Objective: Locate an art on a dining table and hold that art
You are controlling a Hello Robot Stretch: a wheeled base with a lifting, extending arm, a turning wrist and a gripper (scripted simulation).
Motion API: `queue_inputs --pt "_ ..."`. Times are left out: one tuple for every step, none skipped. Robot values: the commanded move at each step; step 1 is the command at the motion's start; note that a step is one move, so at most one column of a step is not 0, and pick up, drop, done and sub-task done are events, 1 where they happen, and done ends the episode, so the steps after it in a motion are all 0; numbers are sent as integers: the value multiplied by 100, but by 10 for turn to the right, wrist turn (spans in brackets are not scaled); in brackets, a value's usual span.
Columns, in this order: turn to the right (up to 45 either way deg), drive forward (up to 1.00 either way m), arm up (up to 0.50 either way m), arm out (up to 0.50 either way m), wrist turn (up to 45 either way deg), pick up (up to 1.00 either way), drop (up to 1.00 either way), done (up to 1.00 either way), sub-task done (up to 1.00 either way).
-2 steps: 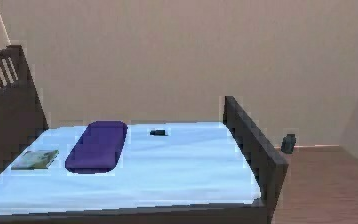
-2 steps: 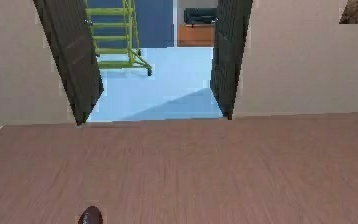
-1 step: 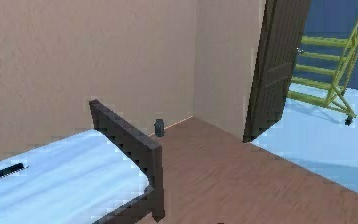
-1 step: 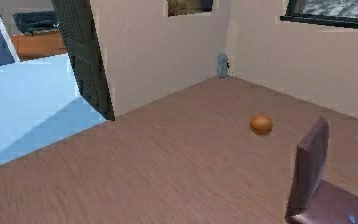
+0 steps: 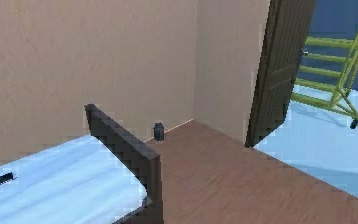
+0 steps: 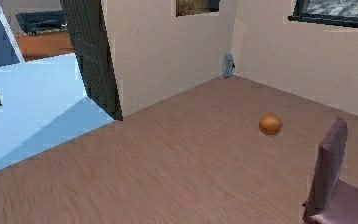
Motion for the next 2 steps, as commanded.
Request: queue_inputs --pt "-450 0 0 0 0 0 0 0 0" --pt "-60 0 0 0 0 0 0 0 0"
